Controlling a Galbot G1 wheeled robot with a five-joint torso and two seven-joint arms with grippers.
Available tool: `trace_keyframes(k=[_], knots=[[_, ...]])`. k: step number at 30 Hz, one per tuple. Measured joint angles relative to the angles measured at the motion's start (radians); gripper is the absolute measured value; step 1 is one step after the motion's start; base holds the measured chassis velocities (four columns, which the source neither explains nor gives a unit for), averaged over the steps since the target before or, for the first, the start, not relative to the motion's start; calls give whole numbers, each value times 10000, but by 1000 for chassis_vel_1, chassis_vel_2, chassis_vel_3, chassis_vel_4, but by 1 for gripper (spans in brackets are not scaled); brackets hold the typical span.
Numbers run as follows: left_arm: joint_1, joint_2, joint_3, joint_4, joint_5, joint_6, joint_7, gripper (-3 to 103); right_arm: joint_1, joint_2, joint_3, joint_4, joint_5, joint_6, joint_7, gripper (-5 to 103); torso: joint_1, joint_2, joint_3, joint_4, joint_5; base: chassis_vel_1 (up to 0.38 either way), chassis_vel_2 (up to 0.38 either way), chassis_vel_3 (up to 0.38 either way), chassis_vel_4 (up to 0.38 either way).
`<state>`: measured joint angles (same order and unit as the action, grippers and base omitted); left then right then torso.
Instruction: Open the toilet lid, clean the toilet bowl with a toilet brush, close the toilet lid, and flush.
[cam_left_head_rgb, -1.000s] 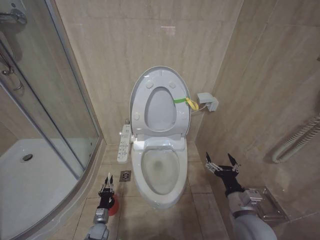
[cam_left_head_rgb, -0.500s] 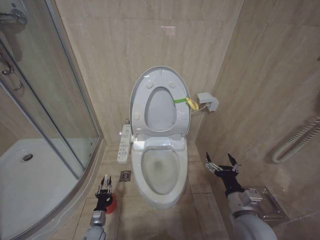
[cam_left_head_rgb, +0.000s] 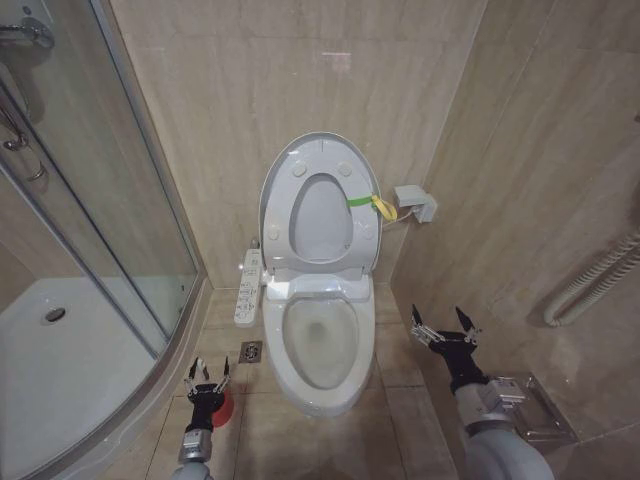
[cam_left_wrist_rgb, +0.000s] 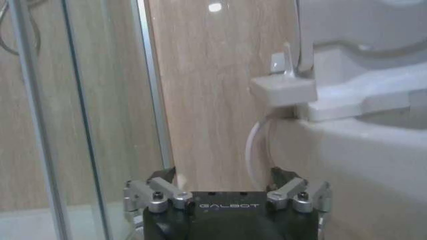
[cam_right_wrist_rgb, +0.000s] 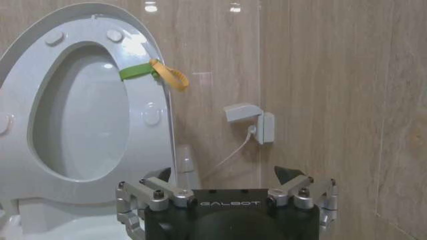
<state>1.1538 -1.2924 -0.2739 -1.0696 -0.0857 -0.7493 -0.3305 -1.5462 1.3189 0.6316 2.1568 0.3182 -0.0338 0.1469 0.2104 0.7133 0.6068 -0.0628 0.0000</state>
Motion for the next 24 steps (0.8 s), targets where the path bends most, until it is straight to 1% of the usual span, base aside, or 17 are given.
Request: trace_keyframes(k=[2, 3, 5, 8, 9, 13, 14, 16, 17, 18, 21, 22, 24], knots=[[346, 47, -52, -575, 70, 176, -116, 81, 0, 0, 0, 0, 0, 0, 0, 100, 0, 0, 0, 1, 0, 0, 0, 0, 0], [523, 79, -86, -930, 122, 288, -206, 100, 0, 0, 0, 0, 0, 0, 0, 100, 0, 0, 0, 0, 0, 0, 0, 0, 0], [638, 98, -113, -1140, 163, 363, -252, 100, 0, 0, 0, 0, 0, 0, 0, 100, 0, 0, 0, 0, 0, 0, 0, 0, 0], [1074, 195, -241, -1982, 350, 663, -452, 100, 0, 0, 0, 0, 0, 0, 0, 100, 0, 0, 0, 0, 0, 0, 0, 0, 0], [1074, 195, -241, -1982, 350, 663, -452, 100, 0, 0, 0, 0, 0, 0, 0, 100, 0, 0, 0, 0, 0, 0, 0, 0, 0], [1417, 253, -435, -2701, 513, 845, -551, 101, 0, 1, 0, 0, 0, 0, 0, 100, 0, 0, 0, 0, 0, 0, 0, 0, 0], [1417, 253, -435, -2701, 513, 845, -551, 101, 0, 1, 0, 0, 0, 0, 0, 100, 0, 0, 0, 0, 0, 0, 0, 0, 0], [1659, 295, -586, -3354, 561, 1046, -573, 101, 0, 0, 0, 0, -1, 0, 0, 100, 0, 0, 0, -1, -1, 0, 0, 0, 0], [1813, 328, -681, -3722, 589, 1160, -593, 97, 0, 0, 0, -1, 0, 0, 0, 100, 0, 0, 0, 0, 0, 0, 0, 0, 0], [1813, 328, -681, -3722, 589, 1160, -593, 97, 0, 0, 0, -1, 0, 0, 0, 100, 0, 0, 0, 0, 0, 0, 0, 0, 0], [2285, 387, -1047, -4767, 795, 1440, -628, 97, 0, 0, 0, 0, 0, 0, 0, 100, 0, 0, 0, 0, 0, 0, 0, 0, 0], [2285, 387, -1047, -4767, 795, 1440, -628, 97, 0, 0, 0, 0, 0, 0, 0, 100, 0, 0, 0, 0, 0, 0, 0, 0, 0], [2654, 411, -1281, -5412, 864, 1646, -640, 97, 0, 0, 0, -1, 0, 0, 0, 100, -1, 0, 0, 0, -2, 0, 0, 0, 0]])
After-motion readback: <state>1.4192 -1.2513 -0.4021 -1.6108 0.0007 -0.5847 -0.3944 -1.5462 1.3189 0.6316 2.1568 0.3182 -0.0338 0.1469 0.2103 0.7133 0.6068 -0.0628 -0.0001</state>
